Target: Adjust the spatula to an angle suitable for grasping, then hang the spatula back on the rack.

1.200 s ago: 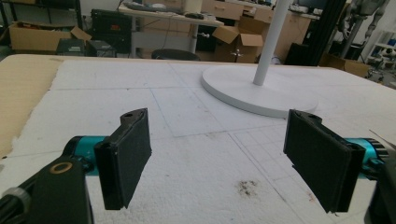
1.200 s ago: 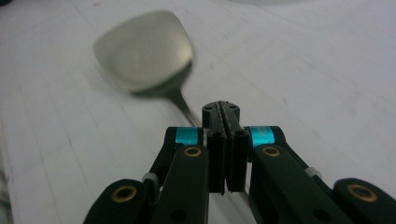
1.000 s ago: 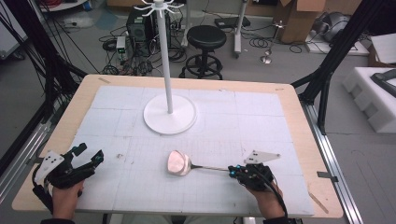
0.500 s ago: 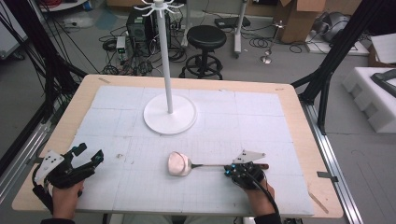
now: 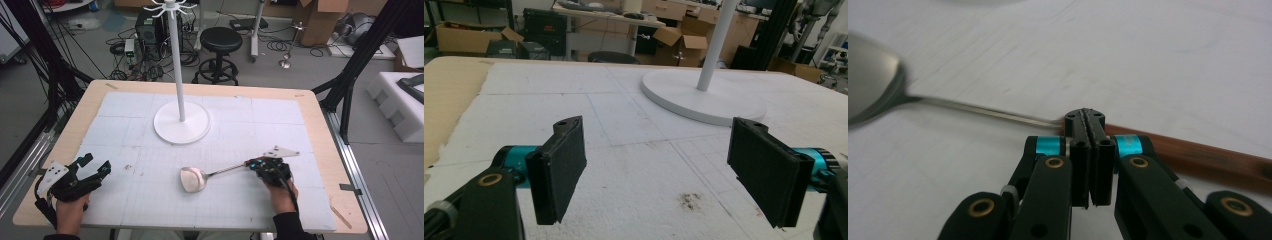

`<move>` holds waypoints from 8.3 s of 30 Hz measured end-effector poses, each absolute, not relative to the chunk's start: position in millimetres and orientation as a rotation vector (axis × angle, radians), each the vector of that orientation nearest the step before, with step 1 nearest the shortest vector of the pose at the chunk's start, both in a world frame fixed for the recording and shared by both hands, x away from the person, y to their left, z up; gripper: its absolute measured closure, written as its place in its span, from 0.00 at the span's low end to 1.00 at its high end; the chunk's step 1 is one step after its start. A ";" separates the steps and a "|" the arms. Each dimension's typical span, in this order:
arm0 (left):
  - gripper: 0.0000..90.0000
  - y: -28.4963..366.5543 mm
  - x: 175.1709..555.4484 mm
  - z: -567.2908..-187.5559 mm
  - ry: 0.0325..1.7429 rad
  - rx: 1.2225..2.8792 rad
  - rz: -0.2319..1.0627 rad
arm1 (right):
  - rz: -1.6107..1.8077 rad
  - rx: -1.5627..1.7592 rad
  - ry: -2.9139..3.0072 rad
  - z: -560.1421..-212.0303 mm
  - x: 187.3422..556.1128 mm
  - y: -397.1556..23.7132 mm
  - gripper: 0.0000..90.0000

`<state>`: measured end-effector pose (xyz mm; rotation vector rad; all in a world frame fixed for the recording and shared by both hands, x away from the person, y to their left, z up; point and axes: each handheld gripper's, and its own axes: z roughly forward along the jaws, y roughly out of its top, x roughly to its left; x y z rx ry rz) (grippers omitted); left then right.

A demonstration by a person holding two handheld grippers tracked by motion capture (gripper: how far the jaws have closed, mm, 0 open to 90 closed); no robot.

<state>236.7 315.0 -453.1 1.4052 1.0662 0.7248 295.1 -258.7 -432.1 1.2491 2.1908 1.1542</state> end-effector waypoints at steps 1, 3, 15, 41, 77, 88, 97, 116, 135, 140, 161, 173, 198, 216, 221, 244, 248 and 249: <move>0.26 314.9 236.7 -453.1 1.067 1.405 0.725 | 1.152 1.275 2.155 -430.7 295.6 -266.6 0.99; 0.26 314.7 236.7 -453.0 1.068 1.405 0.726 | 1.093 1.336 2.069 -428.3 300.7 -287.7 0.99; 0.26 314.6 236.7 -453.0 1.066 1.410 0.729 | 0.926 1.474 1.989 -448.9 334.2 -322.6 0.99; 0.26 315.3 237.9 -452.9 1.075 1.413 0.718 | 1.111 1.312 2.236 -449.9 338.1 -242.1 0.99; 0.22 314.9 237.0 -453.1 1.070 1.404 0.720 | 1.369 1.191 1.763 -426.4 229.6 -326.4 0.19; 0.23 313.9 235.8 -452.9 1.053 1.413 0.731 | 1.357 1.186 1.784 -430.1 231.9 -323.0 0.19; 0.22 314.3 234.8 -451.9 1.082 1.390 0.710 | 1.349 1.215 1.781 -432.3 231.6 -323.7 0.19; 0.29 197.9 257.4 -390.3 0.662 1.754 0.323 | 1.369 1.209 1.793 -433.2 230.3 -324.8 0.19; 0.41 90.8 293.1 -411.2 0.616 2.236 0.186 | 1.386 1.197 1.799 -432.4 230.9 -325.9 0.19; 0.53 88.5 298.0 -420.2 0.634 2.332 0.164 | 1.385 1.204 1.796 -432.1 230.2 -326.3 0.19; 0.93 84.1 299.1 -428.6 0.554 2.422 0.147 | 1.403 1.223 1.782 -431.5 230.9 -324.4 0.19; 0.93 94.2 297.2 -419.7 0.597 2.342 0.154 | 1.426 1.260 1.774 -432.5 230.9 -327.0 0.19; 0.93 131.8 265.9 -370.2 0.579 1.932 0.239 | 1.721 1.090 1.891 -402.8 237.0 -278.3 0.19; 0.93 129.2 245.6 -358.0 0.521 1.801 0.256 | 1.896 0.741 2.045 -330.0 262.6 -193.2 0.20; 0.93 126.4 240.8 -356.0 0.504 1.782 0.273 | 1.932 0.641 2.054 -299.7 267.7 -170.4 0.20; 0.93 127.7 227.1 -343.4 0.462 1.755 0.322 | 2.040 0.580 2.171 -257.0 274.0 -137.1 0.77; 0.93 128.2 225.5 -342.5 0.451 1.738 0.303 | 2.129 0.582 2.180 -255.7 274.2 -137.4 0.79; 0.93 128.2 225.5 -342.5 0.451 1.738 0.303 | 2.129 0.582 2.180 -255.7 274.2 -137.4 0.79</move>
